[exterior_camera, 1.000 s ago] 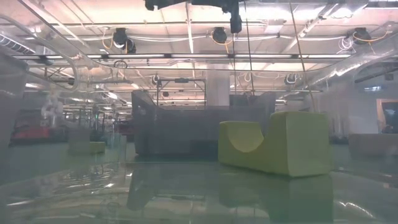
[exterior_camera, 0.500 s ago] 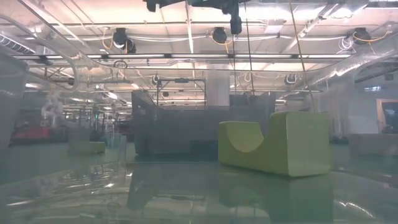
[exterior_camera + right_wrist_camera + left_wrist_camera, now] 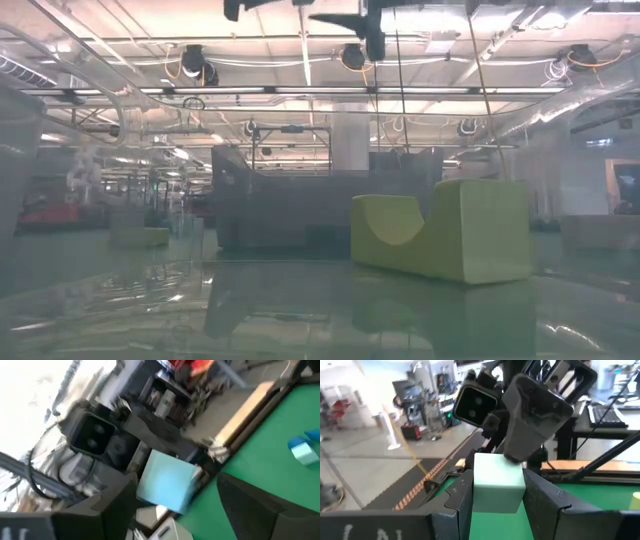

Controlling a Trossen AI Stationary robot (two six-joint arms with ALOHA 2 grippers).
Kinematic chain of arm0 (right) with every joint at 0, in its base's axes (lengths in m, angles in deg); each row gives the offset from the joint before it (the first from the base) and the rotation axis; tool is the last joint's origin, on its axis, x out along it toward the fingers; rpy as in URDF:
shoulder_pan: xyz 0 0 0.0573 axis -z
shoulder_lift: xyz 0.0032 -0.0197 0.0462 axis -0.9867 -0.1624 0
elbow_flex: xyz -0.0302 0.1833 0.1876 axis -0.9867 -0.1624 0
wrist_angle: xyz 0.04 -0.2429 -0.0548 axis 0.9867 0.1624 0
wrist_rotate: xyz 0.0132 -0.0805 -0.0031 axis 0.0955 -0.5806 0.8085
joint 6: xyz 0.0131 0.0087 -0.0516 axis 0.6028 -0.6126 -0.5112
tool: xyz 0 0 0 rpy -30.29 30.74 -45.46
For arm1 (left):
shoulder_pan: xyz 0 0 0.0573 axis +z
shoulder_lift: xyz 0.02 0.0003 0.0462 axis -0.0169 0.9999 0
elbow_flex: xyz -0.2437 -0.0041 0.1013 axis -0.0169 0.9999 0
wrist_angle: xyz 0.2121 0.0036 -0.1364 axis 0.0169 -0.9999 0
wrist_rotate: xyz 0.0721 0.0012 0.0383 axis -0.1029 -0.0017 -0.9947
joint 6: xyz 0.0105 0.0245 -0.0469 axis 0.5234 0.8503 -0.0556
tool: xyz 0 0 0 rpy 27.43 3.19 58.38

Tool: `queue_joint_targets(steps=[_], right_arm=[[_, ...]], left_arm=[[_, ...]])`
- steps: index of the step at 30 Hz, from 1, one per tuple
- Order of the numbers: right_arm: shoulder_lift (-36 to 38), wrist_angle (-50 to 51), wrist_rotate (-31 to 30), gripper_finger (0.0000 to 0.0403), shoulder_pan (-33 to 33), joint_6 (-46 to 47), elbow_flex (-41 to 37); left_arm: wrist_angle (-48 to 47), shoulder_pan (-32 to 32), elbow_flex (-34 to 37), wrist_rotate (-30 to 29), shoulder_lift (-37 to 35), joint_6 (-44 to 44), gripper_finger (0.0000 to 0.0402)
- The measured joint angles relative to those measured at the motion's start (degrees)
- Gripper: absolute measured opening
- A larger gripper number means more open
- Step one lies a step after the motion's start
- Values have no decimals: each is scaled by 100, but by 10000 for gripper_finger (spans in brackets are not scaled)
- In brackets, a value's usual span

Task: Sort & place blocks by color
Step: Put the top right light blue block into the gray bin

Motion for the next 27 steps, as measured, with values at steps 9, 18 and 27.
queue_joint_targets(steps=[9, 18, 27], right_arm=[[247, 1575, 764, 277, 250, -399, 4], [176, 1540, 443, 270, 239, -344, -245], [176, 699, 731, 270, 236, 405, -889]], left_arm=[[-2322, -650, 6, -187, -845, -1954, 137], [-5001, -1571, 0, 1067, -1501, -5037, 137], [-5697, -3000, 2, 1700, -982, -7437, 137]])
